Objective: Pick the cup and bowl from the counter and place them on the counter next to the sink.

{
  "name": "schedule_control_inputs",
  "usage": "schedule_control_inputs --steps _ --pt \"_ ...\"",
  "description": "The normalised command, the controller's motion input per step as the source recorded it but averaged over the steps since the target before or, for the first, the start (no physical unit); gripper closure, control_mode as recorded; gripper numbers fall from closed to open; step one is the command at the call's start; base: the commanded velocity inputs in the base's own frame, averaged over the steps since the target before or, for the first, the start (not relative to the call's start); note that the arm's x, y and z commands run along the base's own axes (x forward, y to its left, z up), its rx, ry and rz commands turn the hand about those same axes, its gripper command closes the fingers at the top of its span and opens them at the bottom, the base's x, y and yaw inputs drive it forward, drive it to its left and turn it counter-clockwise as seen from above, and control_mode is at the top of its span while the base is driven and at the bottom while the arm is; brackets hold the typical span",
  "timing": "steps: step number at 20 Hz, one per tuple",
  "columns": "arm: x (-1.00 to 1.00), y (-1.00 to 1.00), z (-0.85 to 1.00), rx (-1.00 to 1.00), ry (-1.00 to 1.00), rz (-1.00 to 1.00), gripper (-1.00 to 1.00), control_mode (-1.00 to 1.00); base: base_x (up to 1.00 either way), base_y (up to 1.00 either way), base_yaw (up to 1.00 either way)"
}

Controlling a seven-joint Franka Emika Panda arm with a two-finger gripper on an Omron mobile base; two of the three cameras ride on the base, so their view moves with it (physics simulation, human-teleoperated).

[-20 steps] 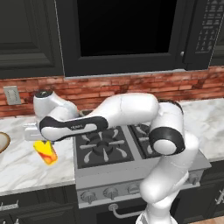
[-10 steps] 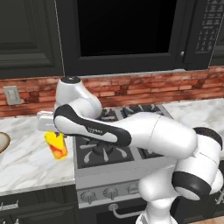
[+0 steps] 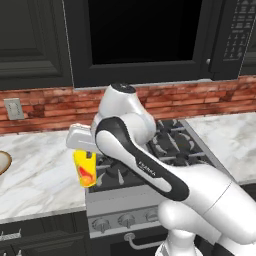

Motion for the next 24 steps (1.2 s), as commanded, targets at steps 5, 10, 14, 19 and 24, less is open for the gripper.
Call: schedule_control_inputs --steps 5,10,14,19,24 --pt "-0.01 -0.79 0.35 0.0 0.0 0.0 1.0 -1.0 0.0 0.0 0.0" --pt "0.07 -0.83 0.14 0.0 0.0 0.0 1.0 -1.0 0.0 0.0 0.0" --pt "0.06 -0.82 0.0 0.0 0.0 0.0 1.0 -1.0 0.0 0.0 0.0" --pt "0.03 -0.74 0.06 -0.01 -0.03 0.01 1.0 -1.0 0.0 0.0 0.0" --pt "0.0 -0.61 0.13 0.0 -0.12 0.03 1.0 -1.0 0.0 0.0 0.0"
